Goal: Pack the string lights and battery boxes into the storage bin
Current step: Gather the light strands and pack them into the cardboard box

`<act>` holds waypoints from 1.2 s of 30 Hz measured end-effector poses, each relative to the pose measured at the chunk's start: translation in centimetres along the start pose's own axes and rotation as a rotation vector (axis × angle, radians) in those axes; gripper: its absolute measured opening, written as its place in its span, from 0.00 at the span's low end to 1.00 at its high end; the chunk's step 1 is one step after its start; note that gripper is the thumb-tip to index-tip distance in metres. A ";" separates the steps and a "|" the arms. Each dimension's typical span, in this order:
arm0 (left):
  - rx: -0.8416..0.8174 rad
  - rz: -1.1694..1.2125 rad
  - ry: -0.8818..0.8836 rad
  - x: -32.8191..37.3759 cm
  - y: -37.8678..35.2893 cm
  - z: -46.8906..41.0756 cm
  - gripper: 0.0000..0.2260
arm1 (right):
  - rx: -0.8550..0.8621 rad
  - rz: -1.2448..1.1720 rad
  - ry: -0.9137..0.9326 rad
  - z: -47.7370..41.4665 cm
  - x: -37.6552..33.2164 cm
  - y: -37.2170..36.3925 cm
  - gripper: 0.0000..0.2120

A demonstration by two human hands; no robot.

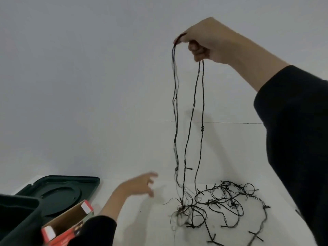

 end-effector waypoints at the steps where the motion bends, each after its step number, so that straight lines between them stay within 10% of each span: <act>1: 0.123 0.045 -0.117 3.1 2.1 0.5 0.26 | -0.072 0.067 -0.006 0.1 -0.2 -0.6 0.08; 4: 0.469 0.369 -0.454 11.6 8.0 4.3 0.12 | -0.055 0.092 0.082 0.3 -1.0 -1.1 0.08; 9: 0.468 0.609 -0.730 20.8 11.6 9.7 0.23 | -0.215 0.213 0.067 1.0 -1.5 -1.4 0.08; 14: 0.384 0.396 -0.689 23.8 10.1 9.5 0.32 | -0.097 0.291 0.133 0.9 -2.3 -0.3 0.11; 21: 0.220 0.400 -0.640 20.8 7.5 7.5 0.15 | 0.243 0.126 0.114 0.7 -1.4 3.6 0.14; 26: 0.121 0.473 -0.580 17.8 8.5 7.1 0.11 | 0.309 -0.280 -0.072 1.3 3.9 6.1 0.05; 32: 0.071 0.268 -0.377 13.6 9.1 6.6 0.10 | 0.396 -0.839 -0.117 2.7 10.3 8.2 0.14; 36: 0.192 0.537 -0.473 12.6 11.1 7.5 0.10 | 0.442 -0.951 -0.183 5.0 15.4 8.3 0.19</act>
Point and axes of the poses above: each hand's wrist, its own z-axis away from the middle knuckle, its own y-axis out of the back of the hand, x = y × z, the point moved 5 cm from there along -z, towards the middle knuckle, and after that the axes turned 9 degrees about -x, right-handed, at the moved point
